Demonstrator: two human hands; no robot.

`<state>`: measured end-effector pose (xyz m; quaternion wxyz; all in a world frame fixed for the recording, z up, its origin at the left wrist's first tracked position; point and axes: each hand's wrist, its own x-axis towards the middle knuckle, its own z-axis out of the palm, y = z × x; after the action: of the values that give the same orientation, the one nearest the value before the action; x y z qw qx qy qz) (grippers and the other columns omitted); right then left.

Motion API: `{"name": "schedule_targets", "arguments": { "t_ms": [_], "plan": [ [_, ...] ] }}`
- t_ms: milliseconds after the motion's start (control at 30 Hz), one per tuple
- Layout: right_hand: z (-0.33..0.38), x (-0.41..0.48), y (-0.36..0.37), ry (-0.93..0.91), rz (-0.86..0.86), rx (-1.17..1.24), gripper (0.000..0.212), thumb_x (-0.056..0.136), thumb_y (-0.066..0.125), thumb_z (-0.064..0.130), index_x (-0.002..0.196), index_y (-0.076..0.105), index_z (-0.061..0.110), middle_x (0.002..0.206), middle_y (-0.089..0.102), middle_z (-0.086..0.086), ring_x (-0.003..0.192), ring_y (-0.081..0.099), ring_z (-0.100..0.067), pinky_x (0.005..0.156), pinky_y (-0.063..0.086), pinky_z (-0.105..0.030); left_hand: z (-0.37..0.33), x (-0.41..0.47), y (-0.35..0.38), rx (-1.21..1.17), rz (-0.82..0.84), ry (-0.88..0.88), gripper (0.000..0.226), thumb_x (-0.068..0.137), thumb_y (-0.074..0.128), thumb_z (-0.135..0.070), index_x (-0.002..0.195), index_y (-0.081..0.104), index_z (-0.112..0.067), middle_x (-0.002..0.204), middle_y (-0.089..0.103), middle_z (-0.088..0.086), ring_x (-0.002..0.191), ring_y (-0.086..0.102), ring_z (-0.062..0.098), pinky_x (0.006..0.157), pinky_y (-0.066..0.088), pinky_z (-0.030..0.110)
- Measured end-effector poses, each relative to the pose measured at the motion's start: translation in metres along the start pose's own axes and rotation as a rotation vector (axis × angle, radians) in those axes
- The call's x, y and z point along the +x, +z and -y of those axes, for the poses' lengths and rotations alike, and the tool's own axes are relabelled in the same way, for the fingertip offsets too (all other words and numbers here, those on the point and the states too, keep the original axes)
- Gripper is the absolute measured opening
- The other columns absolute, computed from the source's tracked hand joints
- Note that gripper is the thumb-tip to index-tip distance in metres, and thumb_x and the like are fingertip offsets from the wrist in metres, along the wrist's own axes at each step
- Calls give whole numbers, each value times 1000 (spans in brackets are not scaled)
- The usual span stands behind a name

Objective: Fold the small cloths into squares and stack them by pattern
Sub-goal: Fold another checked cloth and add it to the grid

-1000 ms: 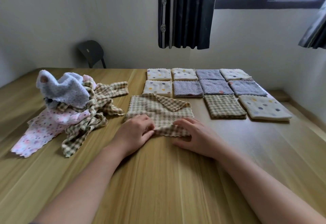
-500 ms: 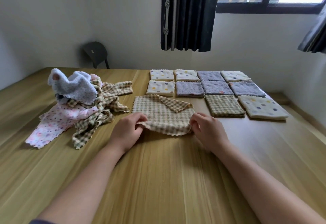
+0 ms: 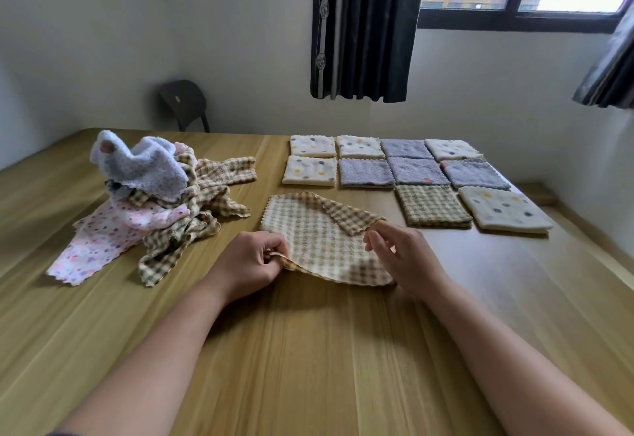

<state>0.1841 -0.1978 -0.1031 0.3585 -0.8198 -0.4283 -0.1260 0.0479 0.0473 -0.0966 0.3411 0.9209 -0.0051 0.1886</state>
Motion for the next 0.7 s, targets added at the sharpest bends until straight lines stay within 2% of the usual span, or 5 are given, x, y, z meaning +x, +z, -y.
{"name": "schedule_targets", "arguments": {
  "t_ms": [233, 333, 400, 567, 700],
  "plan": [
    [-2, 21, 5, 111, 117, -222, 32, 100, 43, 26, 83, 65, 10, 83, 65, 0, 75, 60, -20, 62, 36, -32, 2, 1, 3, -4, 3, 13, 13, 69, 56, -14, 68, 66, -21, 71, 68, -8, 67, 62, 12, 60, 50, 35],
    [2, 29, 7, 141, 222, -408, 33, 98, 42, 28, 125, 61, 22, 132, 58, 4, 104, 62, -25, 78, 43, -33, 2, 1, 3, 0, 5, 16, 13, 69, 56, -14, 68, 67, -20, 71, 68, -8, 67, 63, 11, 59, 50, 34],
    [5, 30, 6, 187, 301, -482, 54, 97, 40, 28, 150, 29, 31, 153, 36, 7, 116, 56, -29, 85, 41, -35, 1, 1, 2, -5, 1, 19, 13, 69, 56, -14, 68, 67, -20, 71, 68, -9, 67, 63, 12, 58, 50, 33],
    [8, 29, 4, 326, 314, -429, 75, 95, 39, 22, 151, -5, 42, 161, 13, 6, 83, 47, -22, 71, 33, -30, 1, 1, 2, -26, -3, 18, 11, 71, 59, -15, 71, 68, -20, 72, 68, -8, 68, 64, 14, 61, 50, 38],
    [6, 22, 5, 263, 212, -331, 57, 98, 44, 34, 150, 21, 36, 153, 35, 10, 87, 58, -13, 68, 36, -25, 4, 1, 3, -70, -45, 0, 11, 79, 67, -13, 81, 69, -23, 78, 70, -9, 74, 66, 14, 70, 53, 37]
  ]
}}
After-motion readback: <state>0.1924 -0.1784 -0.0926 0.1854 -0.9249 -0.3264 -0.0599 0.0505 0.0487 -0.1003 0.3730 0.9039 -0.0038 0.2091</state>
